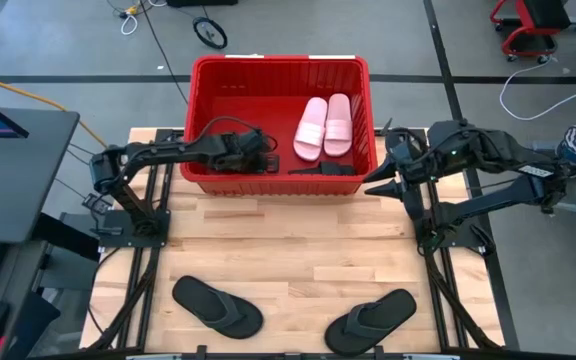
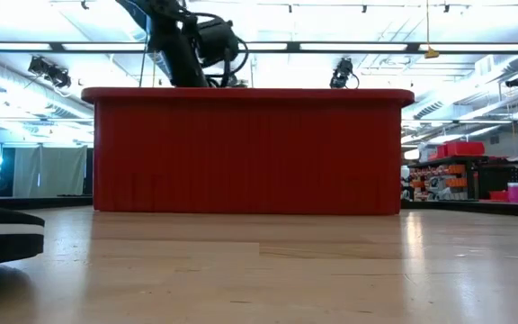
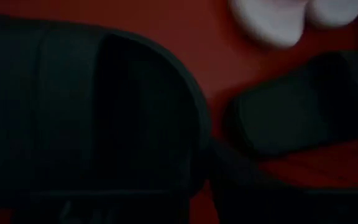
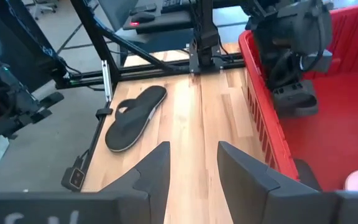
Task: Pick and place slides into bin
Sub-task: Put the black slide into the red bin, then put the right slipper into the red bin
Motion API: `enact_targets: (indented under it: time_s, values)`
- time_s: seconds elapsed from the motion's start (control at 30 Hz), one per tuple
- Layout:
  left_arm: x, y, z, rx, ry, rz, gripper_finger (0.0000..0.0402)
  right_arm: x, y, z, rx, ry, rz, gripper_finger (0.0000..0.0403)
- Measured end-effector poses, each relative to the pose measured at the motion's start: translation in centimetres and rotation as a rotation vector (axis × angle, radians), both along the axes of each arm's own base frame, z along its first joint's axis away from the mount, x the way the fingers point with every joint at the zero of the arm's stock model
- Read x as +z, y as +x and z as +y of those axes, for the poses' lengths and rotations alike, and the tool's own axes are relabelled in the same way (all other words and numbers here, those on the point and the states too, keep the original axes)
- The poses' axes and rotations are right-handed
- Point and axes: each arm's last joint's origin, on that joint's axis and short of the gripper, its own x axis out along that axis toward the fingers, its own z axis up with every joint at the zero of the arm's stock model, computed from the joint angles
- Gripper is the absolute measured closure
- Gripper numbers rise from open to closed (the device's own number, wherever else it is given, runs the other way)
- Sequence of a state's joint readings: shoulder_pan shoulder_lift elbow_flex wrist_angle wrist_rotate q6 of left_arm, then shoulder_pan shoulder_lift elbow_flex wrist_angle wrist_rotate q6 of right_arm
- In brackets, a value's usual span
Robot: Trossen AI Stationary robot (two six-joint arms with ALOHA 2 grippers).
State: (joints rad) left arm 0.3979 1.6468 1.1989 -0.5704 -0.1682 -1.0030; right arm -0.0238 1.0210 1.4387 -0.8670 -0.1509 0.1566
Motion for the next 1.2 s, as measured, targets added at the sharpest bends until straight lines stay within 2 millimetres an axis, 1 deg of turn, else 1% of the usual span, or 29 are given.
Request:
enact_targets:
  time_s: [0.1, 0.3, 0.47, 0.6, 0.73, 0.8, 0.83, 0.9, 0.97, 1.1, 1.2]
  values:
    - [0.1, 0.0, 0.8, 0.026, 0.016, -0.054, 0.0324, -0.2, -0.1, 0.0, -0.001, 0.005, 0.021, 0.0264]
    - [0.1, -0.6, 2.2, 0.031, -0.071, -0.110, 0.0256, -0.2, -0.1, 0.0, -0.003, 0.007, 0.019, 0.0264]
    - [0.2, -0.6, 2.7, 0.040, -0.083, -0.148, 0.0204, -0.2, -0.1, 0.0, -0.004, 0.006, 0.019, 0.0264]
    - [0.7, -0.1, 2.9, 0.045, -0.060, -0.217, 0.0185, -0.2, -0.1, 0.0, -0.003, 0.005, 0.019, 0.0264]
    - [2.1, 1.0, 3.5, 0.015, 0.028, -0.368, 0.0188, -0.2, -0.1, 0.0, 0.000, -0.008, 0.017, 0.0264]
    - [3.8, 1.6, 3.8, -0.035, 0.091, -0.436, 0.0196, -0.2, -0.1, 0.0, -0.002, -0.012, 0.020, 0.0264]
    - [5.0, 1.9, 3.9, -0.074, 0.128, -0.468, 0.0200, -0.3, -0.2, 0.0, -0.002, -0.008, 0.032, 0.0264]
    - [7.6, 2.5, 4.1, -0.157, 0.216, -0.506, 0.0210, -0.7, -0.4, 0.0, 0.002, 0.026, 0.091, 0.0264]
    - [10.5, 3.0, 3.9, -0.236, 0.309, -0.544, 0.0220, -1.4, -0.9, 0.2, 0.011, 0.108, 0.184, 0.0264]
    - [17.0, 3.6, 2.4, -0.410, 0.544, -0.627, 0.0235, -3.4, -1.6, 0.8, -0.007, 0.357, 0.420, 0.0264]
    - [21.1, 3.4, 0.6, -0.520, 0.675, -0.641, 0.0242, -5.5, -1.5, 2.0, 0.024, 0.447, 0.560, 0.0264]
